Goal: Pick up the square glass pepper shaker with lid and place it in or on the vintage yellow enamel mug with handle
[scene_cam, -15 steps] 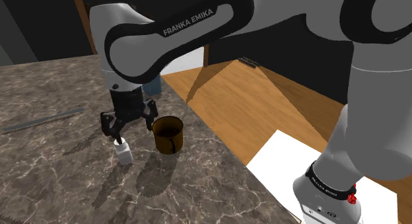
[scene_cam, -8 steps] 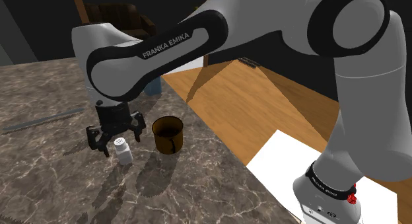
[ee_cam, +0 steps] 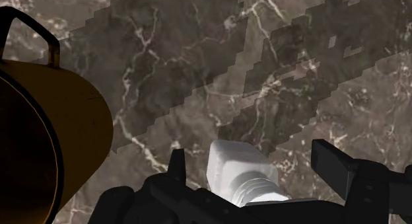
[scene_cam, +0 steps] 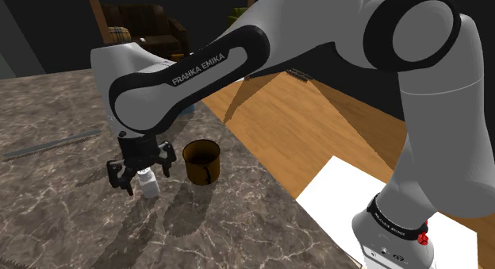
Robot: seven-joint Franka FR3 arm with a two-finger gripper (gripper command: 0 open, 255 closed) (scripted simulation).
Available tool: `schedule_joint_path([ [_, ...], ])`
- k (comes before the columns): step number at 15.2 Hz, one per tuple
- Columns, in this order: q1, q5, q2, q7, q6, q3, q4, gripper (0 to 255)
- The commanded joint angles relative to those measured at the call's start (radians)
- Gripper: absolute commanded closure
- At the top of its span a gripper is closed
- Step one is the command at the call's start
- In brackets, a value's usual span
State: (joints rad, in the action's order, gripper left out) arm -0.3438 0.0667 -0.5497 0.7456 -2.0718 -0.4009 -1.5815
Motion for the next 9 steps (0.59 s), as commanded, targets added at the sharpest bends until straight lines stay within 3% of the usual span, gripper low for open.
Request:
schedule_joint_path([
  [1,0.000,0.000,0.000,0.000,-0.001,0.000,-0.001,0],
  [3,0.000,0.000,0.000,0.000,0.000,0.000,0.000,0],
  [4,0.000,0.000,0.000,0.000,0.000,0.000,0.000,255],
  [9,0.000,0.000,0.000,0.000,0.000,0.000,0.000,255],
])
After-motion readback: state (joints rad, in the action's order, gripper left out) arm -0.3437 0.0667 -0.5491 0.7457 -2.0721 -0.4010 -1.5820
